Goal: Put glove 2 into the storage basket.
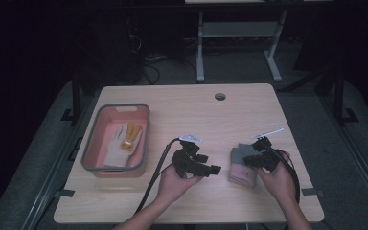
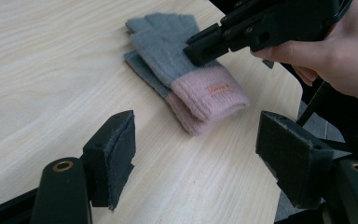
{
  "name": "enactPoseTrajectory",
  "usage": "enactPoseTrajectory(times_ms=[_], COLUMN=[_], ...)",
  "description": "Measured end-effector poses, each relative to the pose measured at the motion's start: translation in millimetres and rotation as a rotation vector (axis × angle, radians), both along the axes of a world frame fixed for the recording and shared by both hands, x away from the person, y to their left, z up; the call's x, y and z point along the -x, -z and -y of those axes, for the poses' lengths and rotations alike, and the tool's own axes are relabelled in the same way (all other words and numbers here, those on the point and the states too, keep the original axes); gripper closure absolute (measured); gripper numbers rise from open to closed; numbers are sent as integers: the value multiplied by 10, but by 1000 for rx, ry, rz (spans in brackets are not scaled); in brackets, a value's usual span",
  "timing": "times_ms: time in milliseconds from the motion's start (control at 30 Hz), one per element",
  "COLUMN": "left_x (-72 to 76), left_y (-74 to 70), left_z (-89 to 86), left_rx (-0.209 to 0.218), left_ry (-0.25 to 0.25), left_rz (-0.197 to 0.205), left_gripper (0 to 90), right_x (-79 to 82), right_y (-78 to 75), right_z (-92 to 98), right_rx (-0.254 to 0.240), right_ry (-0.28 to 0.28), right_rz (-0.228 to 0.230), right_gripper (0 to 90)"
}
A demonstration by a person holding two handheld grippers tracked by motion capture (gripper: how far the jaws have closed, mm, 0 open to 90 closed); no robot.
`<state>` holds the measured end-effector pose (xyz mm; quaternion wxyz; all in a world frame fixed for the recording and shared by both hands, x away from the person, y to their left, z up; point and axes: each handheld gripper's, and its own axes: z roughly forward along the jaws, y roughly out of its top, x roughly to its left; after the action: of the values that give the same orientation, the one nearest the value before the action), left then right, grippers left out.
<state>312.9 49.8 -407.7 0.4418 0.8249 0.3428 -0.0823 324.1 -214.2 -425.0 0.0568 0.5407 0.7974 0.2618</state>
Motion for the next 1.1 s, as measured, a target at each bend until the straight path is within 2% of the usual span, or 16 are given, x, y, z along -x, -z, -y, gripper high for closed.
enactPoseTrajectory(times_ms=[67, 100, 200, 300, 400, 467, 733, 833, 867, 933, 1100], left_x=[-5, -8, -37, -91, -133, -162, -199, -194, -189, -197, -215], left_y=[32, 45, 100, 163, 210, 233, 367, 415, 427, 441, 486], left_z=[51, 72, 157, 228, 284, 318, 526, 581, 603, 614, 649], left_rx=[6, 7, 13, 41, 24, 25, 8, -4, 1, -9, -9], left_ry=[3, 6, 18, 12, 9, 8, -3, 1, 0, -1, -7], left_rz=[-14, -22, -61, -109, -131, -147, -170, -175, -185, -182, -206], left_gripper=[292, 296, 302, 311, 315, 317, 335, 347, 351, 365, 399], right_x=[16, 29, 51, 76, 102, 137, 251, 291, 296, 312, 334], right_y=[-10, -25, -52, -56, -47, -47, 48, 92, 113, 134, 208], right_z=[12, 31, 109, 183, 260, 319, 475, 490, 501, 512, 557], right_rx=[-1, -19, -42, -60, -68, -100, -178, -195, -194, -200, -230], right_ry=[5, 8, 23, 50, 60, 86, 111, 121, 115, 125, 144], right_rz=[12, 21, 26, 23, 33, 28, 44, 24, 37, 36, 28], right_gripper=[770, 741, 690, 663, 629, 608, 579, 568, 562, 548, 546])
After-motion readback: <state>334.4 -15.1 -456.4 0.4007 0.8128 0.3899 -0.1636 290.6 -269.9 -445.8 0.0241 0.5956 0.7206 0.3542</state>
